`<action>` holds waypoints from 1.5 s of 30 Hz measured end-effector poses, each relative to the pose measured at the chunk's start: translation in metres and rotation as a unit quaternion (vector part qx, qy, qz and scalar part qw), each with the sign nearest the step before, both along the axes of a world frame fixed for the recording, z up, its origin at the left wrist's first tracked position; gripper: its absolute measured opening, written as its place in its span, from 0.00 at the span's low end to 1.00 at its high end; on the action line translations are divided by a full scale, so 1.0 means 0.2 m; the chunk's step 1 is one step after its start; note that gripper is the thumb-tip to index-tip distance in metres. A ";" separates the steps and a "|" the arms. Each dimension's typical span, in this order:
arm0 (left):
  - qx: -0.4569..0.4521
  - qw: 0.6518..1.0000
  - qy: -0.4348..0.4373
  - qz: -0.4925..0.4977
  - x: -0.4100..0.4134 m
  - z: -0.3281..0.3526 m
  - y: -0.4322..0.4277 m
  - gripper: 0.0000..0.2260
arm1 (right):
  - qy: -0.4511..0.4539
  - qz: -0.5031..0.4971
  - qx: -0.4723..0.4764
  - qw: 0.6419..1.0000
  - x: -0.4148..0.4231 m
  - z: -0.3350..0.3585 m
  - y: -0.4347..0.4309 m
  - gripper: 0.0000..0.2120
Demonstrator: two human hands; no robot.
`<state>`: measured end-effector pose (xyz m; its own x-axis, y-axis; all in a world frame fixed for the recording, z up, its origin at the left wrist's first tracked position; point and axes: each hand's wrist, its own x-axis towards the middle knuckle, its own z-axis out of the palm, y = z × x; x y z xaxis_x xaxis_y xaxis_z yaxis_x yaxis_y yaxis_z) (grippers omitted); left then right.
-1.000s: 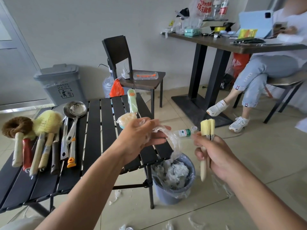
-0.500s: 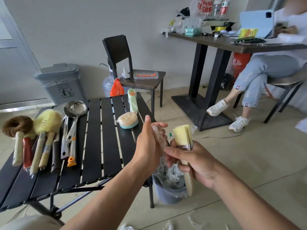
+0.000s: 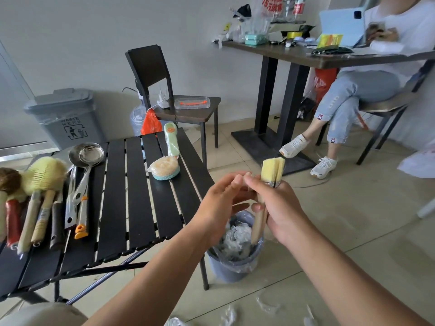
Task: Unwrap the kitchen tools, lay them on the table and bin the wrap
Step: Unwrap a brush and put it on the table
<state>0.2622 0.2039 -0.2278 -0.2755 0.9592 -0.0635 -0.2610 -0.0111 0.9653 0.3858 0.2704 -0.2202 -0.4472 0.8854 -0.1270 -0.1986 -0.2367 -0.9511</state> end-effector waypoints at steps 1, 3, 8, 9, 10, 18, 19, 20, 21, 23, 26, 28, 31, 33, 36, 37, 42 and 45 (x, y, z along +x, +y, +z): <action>0.001 1.000 0.010 -0.002 -0.02 0.00 0.00 0.13 | -0.040 -0.001 0.019 0.999 0.02 -0.01 0.03 0.10; -0.003 0.999 0.048 0.012 -0.05 -0.01 0.01 0.09 | -0.098 0.026 0.041 0.994 0.05 -0.02 0.07 0.15; -0.024 0.950 0.297 0.090 -0.11 0.00 0.06 0.06 | -0.209 0.085 0.085 0.970 0.11 -0.01 0.13 0.12; -0.020 0.933 0.348 0.089 -0.13 0.00 0.08 0.07 | -0.231 0.082 0.104 0.964 0.12 -0.01 0.14 0.11; -0.018 0.918 0.385 0.088 -0.16 0.01 0.10 0.08 | -0.249 0.079 0.121 0.958 0.13 -0.01 0.15 0.10; -0.051 0.898 0.418 0.126 -0.26 -0.12 0.25 0.08 | -0.154 0.095 -0.014 0.983 0.15 -0.03 0.25 0.12; -0.053 0.888 0.436 0.133 -0.27 -0.13 0.26 0.09 | -0.103 0.098 -0.058 0.988 0.14 -0.03 0.26 0.13; -0.053 0.882 0.448 0.137 -0.27 -0.13 0.26 0.09 | -0.062 0.100 -0.090 0.989 0.14 -0.03 0.27 0.14; -0.054 0.878 0.454 0.141 -0.28 -0.14 0.27 0.09 | -0.037 0.101 -0.109 0.988 0.14 -0.03 0.28 0.14; -0.059 0.886 0.438 0.144 -0.29 -0.13 0.28 0.09 | -0.021 0.105 -0.122 0.987 0.13 -0.03 0.29 0.11; -0.065 0.898 0.413 0.139 -0.29 -0.10 0.28 0.08 | -0.040 0.101 -0.126 0.986 0.11 -0.03 0.28 0.12; -0.068 0.898 0.415 0.130 -0.30 -0.08 0.27 0.09 | -0.057 0.105 -0.120 0.986 0.09 -0.03 0.27 0.13; -0.074 0.887 0.443 0.105 -0.34 -0.06 0.23 0.10 | -0.086 0.116 -0.093 0.985 0.03 -0.02 0.24 0.12; -0.072 0.865 0.489 0.088 -0.40 -0.03 0.18 0.11 | -0.118 0.112 -0.067 0.984 -0.02 -0.01 0.22 0.11; -0.078 0.848 0.517 0.090 -0.52 0.03 0.07 0.12 | -0.153 0.095 -0.045 0.983 -0.08 0.03 0.17 0.10; -0.085 0.841 0.525 0.100 -0.56 0.05 0.01 0.13 | -0.160 0.097 -0.039 0.982 -0.11 0.05 0.14 0.11; -0.163 0.833 0.505 0.159 -0.76 0.13 -0.23 0.09 | -0.051 0.132 -0.100 0.985 -0.34 0.18 -0.04 0.15; -0.161 0.847 0.467 0.197 -0.87 0.18 -0.37 0.07 | -0.031 0.165 -0.128 0.977 -0.54 0.21 -0.18 0.09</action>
